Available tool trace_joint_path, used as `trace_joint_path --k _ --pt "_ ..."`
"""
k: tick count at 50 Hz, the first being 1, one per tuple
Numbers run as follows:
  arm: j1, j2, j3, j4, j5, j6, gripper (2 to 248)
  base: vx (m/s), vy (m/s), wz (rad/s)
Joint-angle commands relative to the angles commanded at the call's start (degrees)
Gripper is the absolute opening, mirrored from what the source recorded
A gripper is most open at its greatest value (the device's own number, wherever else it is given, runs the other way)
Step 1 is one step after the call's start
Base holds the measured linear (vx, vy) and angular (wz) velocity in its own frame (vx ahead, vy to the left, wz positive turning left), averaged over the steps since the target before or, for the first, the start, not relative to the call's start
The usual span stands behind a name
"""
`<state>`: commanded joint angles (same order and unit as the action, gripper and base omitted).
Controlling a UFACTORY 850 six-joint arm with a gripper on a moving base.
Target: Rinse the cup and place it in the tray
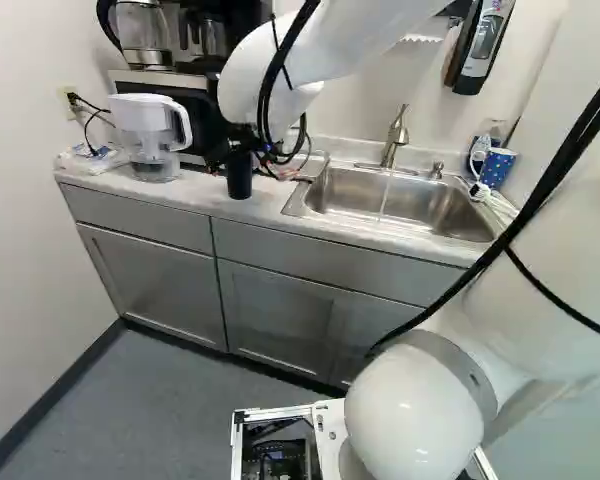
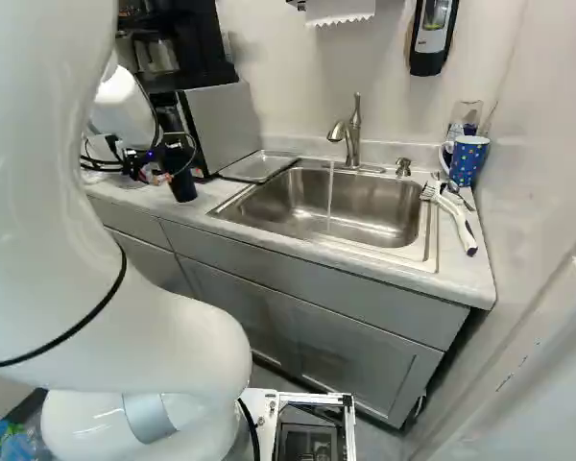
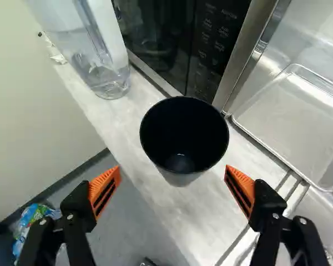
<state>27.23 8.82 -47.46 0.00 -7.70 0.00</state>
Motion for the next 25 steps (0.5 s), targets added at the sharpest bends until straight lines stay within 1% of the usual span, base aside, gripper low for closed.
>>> trace_joint_path --k 25 --pt "0.12 -1.54 1.90 0.00 7.73 0.00 247 0.000 0.000 0.000"
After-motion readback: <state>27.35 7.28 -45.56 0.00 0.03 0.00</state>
